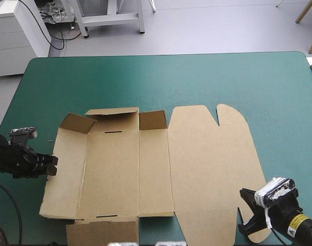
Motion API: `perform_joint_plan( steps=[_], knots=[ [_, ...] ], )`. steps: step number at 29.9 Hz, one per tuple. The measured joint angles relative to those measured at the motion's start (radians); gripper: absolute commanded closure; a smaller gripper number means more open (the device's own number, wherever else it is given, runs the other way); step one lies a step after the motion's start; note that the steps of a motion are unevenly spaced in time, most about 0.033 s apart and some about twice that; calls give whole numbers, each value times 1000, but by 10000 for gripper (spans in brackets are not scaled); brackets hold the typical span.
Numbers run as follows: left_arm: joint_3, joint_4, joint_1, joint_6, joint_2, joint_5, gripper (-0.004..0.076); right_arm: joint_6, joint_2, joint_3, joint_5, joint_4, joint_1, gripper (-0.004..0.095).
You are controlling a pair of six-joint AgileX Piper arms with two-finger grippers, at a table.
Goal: Fold the box
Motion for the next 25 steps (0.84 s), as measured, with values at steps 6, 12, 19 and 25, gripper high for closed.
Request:
perform_joint_plan(
  steps=[6,12,19,25],
  knots=[
    [-1,-83,0,-1,75,-9,302,0,0,0,0,0,0,929],
    [-1,-174,0,-5,101,-13,302,-1,0,0,0,0,0,929],
    [73,-174,0,-5,101,-18,302,-3,0,0,0,0,0,929],
    [173,-174,0,-5,101,-20,302,-8,0,0,0,0,0,929]
  ],
)
